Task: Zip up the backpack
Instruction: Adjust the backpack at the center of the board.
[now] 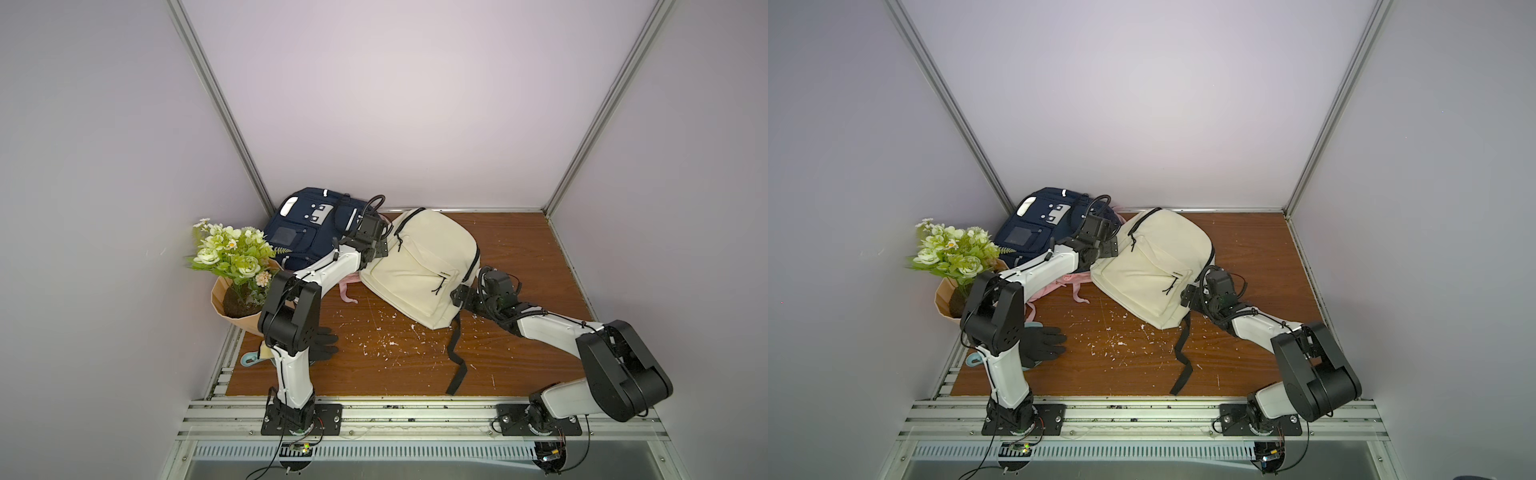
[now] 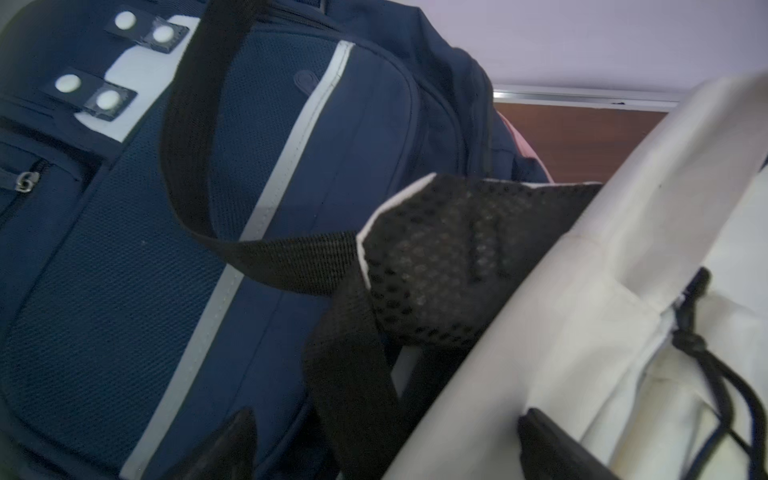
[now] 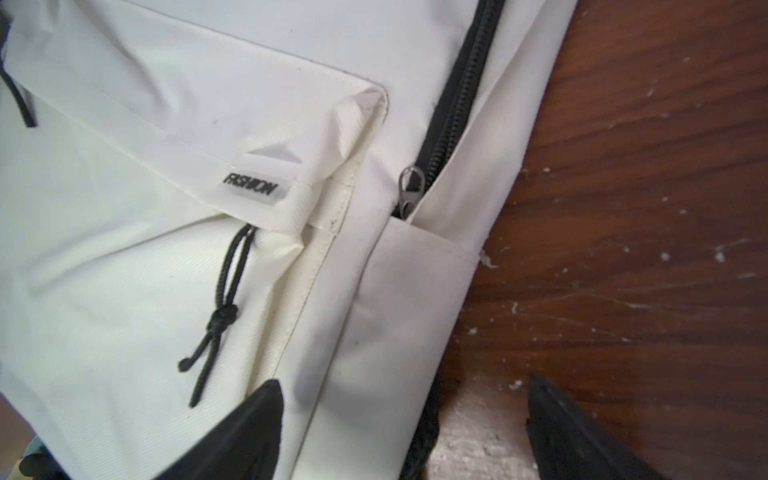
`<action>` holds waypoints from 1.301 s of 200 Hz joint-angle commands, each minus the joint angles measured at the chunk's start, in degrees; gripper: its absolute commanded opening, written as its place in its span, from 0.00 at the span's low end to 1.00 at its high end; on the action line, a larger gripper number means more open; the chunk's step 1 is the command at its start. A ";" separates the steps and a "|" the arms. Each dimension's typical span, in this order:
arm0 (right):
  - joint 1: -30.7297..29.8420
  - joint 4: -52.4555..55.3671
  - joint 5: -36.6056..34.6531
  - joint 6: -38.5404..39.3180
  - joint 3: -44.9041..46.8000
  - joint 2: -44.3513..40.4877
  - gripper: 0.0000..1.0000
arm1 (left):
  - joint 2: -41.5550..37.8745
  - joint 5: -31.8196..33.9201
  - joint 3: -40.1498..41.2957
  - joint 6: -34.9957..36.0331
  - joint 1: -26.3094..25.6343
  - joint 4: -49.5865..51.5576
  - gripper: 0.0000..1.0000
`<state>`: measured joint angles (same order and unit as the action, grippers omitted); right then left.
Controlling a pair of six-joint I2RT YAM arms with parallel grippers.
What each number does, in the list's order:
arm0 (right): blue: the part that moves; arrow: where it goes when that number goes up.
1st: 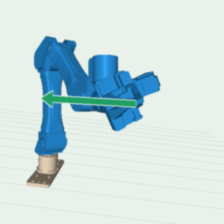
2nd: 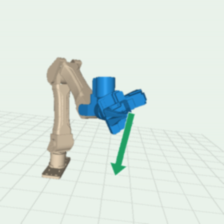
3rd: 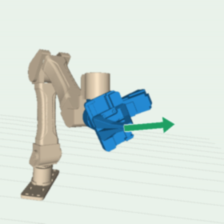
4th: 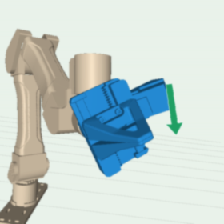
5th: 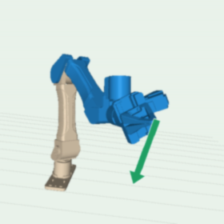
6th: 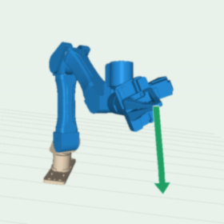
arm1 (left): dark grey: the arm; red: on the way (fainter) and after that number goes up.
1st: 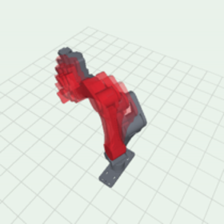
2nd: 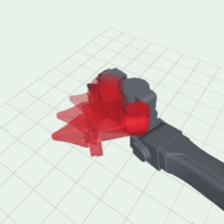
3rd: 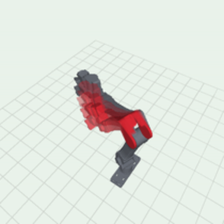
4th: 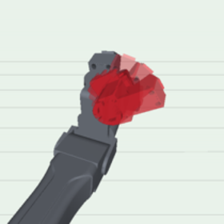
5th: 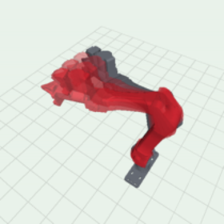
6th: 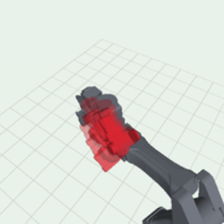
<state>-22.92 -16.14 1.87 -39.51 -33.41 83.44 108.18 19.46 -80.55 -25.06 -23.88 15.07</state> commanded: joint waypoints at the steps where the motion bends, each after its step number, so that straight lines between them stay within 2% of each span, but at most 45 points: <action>1: -0.09 -1.68 1.16 0.14 -1.84 2.05 0.93 | -3.98 -3.85 4.55 1.25 -1.52 -0.30 0.95; 32: 0.05 0.03 -1.39 2.24 -5.47 4.67 0.92 | -10.44 -4.74 12.07 -1.52 -6.93 0.20 0.80; 55: 0.47 0.83 -3.08 3.55 -7.42 5.59 0.91 | -15.04 -2.26 19.05 -7.12 -13.25 0.72 0.68; 79: 1.73 1.44 -4.35 3.80 -7.81 5.51 0.92 | -19.10 -4.04 27.19 -12.72 -17.56 -3.11 0.55; 102: 3.91 2.83 -4.76 4.04 -7.56 4.19 0.92 | -21.48 -4.37 31.74 -16.90 -20.91 -4.85 0.49; 121: 5.91 4.04 -5.64 4.78 -6.62 1.82 0.92 | -23.51 -1.15 32.30 -18.78 -23.33 -2.83 0.53; 146: 8.54 4.95 -5.92 5.06 -4.81 -1.60 0.93 | -27.32 6.60 31.12 -19.11 -23.43 1.09 0.78; 167: 9.98 4.69 -4.82 4.79 -3.86 -3.30 0.93 | -27.52 11.02 26.27 -14.32 -23.37 1.79 0.91; 178: 10.15 4.45 -3.77 4.79 -4.01 -3.32 0.93 | -25.57 9.05 22.33 -10.38 -23.33 0.62 0.96; 193: 10.17 4.22 -2.41 4.86 -4.21 -2.83 0.91 | -20.84 2.19 16.20 -4.61 -23.38 -1.31 1.00; 229: 10.14 3.24 -1.79 5.08 -2.83 -3.27 0.83 | -7.03 -10.83 4.75 0.48 -23.88 -3.10 1.00; 260: 10.14 2.42 -1.43 5.10 -0.74 -3.81 0.76 | 1.24 -17.35 0.01 1.21 -23.85 -4.12 0.88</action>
<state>-12.67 -12.64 -0.91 -34.72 -35.64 81.03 104.49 10.15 -77.91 -26.48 -47.22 10.44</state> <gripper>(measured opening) 0.775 0.920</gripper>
